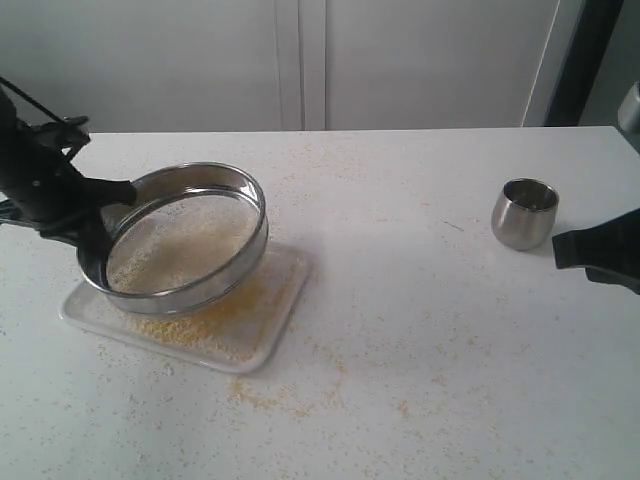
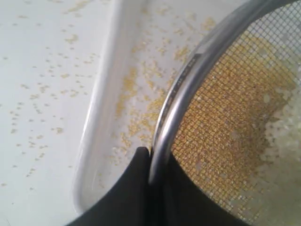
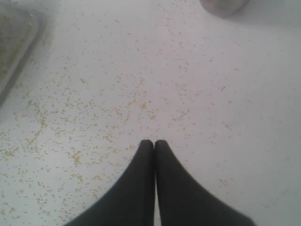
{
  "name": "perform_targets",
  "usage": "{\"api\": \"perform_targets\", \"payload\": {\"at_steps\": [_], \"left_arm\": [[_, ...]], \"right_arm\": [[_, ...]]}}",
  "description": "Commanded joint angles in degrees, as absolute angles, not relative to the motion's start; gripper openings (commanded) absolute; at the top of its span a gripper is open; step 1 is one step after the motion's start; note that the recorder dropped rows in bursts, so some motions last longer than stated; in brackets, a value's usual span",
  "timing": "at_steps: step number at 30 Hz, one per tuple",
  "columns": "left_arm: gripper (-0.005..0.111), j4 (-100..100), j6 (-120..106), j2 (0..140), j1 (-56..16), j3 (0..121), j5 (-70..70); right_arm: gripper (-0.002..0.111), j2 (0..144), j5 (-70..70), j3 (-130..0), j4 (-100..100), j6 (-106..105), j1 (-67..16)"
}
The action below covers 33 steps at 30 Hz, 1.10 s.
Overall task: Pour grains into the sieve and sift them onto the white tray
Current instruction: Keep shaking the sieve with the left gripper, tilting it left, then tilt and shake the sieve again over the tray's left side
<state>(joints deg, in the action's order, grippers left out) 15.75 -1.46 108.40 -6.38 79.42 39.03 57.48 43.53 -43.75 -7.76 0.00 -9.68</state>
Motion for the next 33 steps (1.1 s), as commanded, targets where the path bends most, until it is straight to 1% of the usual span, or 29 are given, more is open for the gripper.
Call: {"api": "perform_targets", "payload": {"at_steps": [1, 3, 5, 7, 8, 11, 13, 16, 18, 19, 22, 24, 25, 27, 28, 30, 33], "left_arm": [[0.000, 20.73, -11.11, 106.76, -10.10, 79.33, 44.05], [0.000, 11.38, -5.33, 106.05, -9.04, 79.45, 43.56], [0.000, 2.67, 7.10, 105.93, -5.88, 79.45, 43.44], [0.000, 5.90, 11.27, 106.18, -3.83, 79.35, 43.44], [0.000, 10.49, 7.68, 106.48, -3.72, 79.35, 43.80], [0.000, 25.35, -8.32, 107.25, -7.06, 79.35, 45.24], [0.000, 23.41, -12.93, 107.25, -8.53, 79.58, 44.63], [0.000, 7.11, 0.53, 107.25, -6.71, 80.17, 44.11], [0.000, 5.66, 8.59, 107.33, -4.63, 80.17, 43.97], [0.000, 8.04, 7.08, 107.33, -4.62, 80.17, 43.84], [0.000, 20.70, -7.75, 107.33, -7.05, 80.17, 44.97], [0.000, 18.48, -14.82, 106.95, -8.08, 80.17, 43.68], [0.000, 13.29, -11.21, 106.84, -7.76, 80.17, 42.70], [0.000, 4.06, 3.15, 106.71, -5.60, 80.17, 41.65], [0.000, 3.62, 7.86, 106.71, -4.69, 80.17, 41.65], [0.000, 9.64, 2.57, 106.71, -4.15, 80.04, 42.72], [0.000, 23.94, -12.33, 106.44, -6.63, 80.04, 45.21]], "right_arm": [[0.000, 57.24, 43.06, -43.48, -7.71, 0.00, -9.61], [0.000, 57.24, 43.06, -43.48, -7.71, 0.00, -9.61], [0.000, 57.24, 43.06, -43.48, -7.71, 0.00, -9.61], [0.000, 57.24, 43.06, -43.48, -7.71, 0.00, -9.61], [0.000, 57.24, 43.06, -43.48, -7.71, 0.00, -9.61], [0.000, 57.24, 43.06, -43.48, -7.71, 0.00, -9.61], [0.000, 57.24, 43.06, -43.48, -7.71, 0.00, -9.61], [0.000, 57.24, 43.06, -43.48, -7.71, 0.00, -9.61], [0.000, 57.24, 43.06, -43.48, -7.71, 0.00, -9.61], [0.000, 57.24, 43.06, -43.48, -7.71, 0.00, -9.61], [0.000, 57.24, 43.06, -43.48, -7.71, 0.00, -9.61], [0.000, 57.24, 43.06, -43.48, -7.71, 0.00, -9.61], [0.000, 57.24, 43.06, -43.48, -7.71, 0.00, -9.61], [0.000, 57.24, 43.06, -43.48, -7.71, 0.00, -9.61], [0.000, 57.24, 43.06, -43.48, -7.71, 0.00, -9.61], [0.000, 57.24, 43.06, -43.48, -7.71, 0.00, -9.61], [0.000, 57.24, 43.06, -43.48, -7.71, 0.00, -9.61]]}}
